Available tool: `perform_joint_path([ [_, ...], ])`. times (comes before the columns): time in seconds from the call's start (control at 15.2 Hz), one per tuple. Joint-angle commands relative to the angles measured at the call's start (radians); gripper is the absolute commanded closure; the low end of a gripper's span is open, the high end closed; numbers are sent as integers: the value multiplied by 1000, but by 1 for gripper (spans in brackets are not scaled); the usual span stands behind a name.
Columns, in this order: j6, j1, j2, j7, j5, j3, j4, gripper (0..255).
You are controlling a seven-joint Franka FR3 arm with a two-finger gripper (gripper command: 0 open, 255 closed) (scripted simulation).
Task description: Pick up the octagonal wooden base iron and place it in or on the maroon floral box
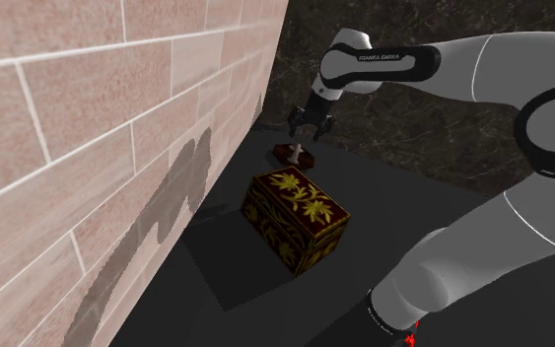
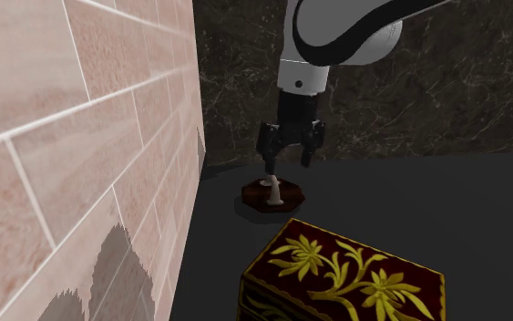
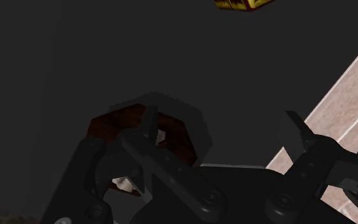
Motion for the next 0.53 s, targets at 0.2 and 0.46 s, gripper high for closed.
perform_joint_path([
  [0.2, 73, -28, 167, 53, -8, -25, 92, 0],
  [0.46, 112, -52, 297, 91, -7, -47, 179, 0],
])
